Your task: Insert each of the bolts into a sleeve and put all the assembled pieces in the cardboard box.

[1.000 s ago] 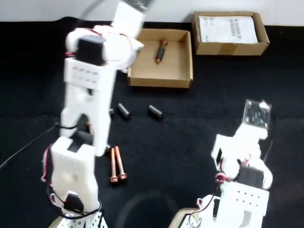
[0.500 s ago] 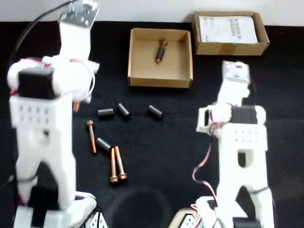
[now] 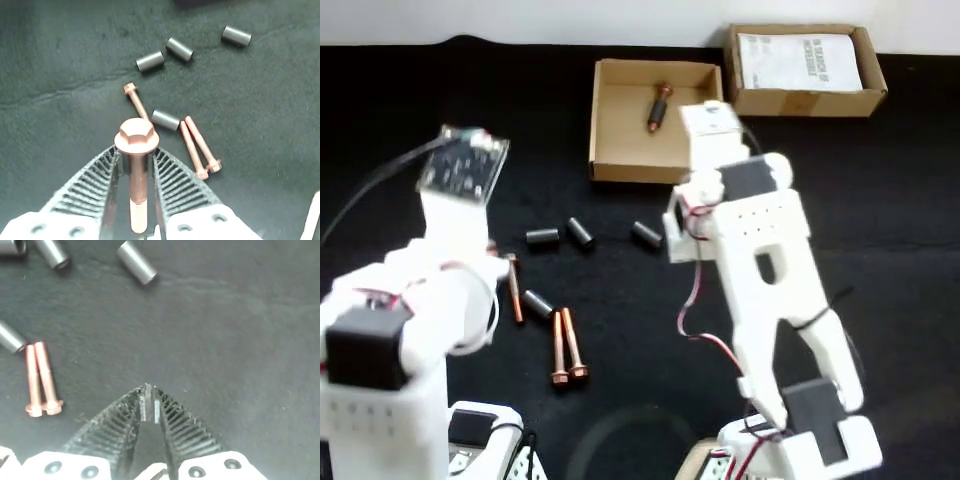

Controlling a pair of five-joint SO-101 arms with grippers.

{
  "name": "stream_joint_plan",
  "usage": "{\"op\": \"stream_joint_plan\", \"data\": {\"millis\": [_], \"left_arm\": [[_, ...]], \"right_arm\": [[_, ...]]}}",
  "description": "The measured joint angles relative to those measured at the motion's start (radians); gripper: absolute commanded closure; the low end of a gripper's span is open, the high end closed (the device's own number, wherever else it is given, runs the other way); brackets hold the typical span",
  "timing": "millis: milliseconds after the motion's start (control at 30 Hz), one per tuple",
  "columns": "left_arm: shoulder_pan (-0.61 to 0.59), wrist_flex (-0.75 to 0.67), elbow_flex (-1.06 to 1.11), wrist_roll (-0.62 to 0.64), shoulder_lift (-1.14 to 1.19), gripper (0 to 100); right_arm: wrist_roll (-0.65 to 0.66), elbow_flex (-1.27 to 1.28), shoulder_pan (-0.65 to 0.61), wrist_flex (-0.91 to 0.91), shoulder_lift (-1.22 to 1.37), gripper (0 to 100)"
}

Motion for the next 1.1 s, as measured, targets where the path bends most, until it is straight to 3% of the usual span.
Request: {"op": "stream_joint_plan", "data": {"millis": [267,567,733,1100], "left_arm": [[-0.094,-0.127,0.284,0.000,-0.310,99],[-0.190,-0.307,0.592,0.000,-0.612,99],[-0.190,-0.417,0.770,0.000,-0.671,99],[-0.190,-0.634,1.010,0.000,-0.678,99]], "right_arm": [[0.000,-0.109,-0.043,-0.132,0.264,99.2],[0.000,-0.247,-0.112,-0.144,0.385,96.6],[0.000,-0.255,-0.164,-0.144,0.408,87.0],[0.049,-0.255,-0.160,-0.153,0.485,86.5]]}}
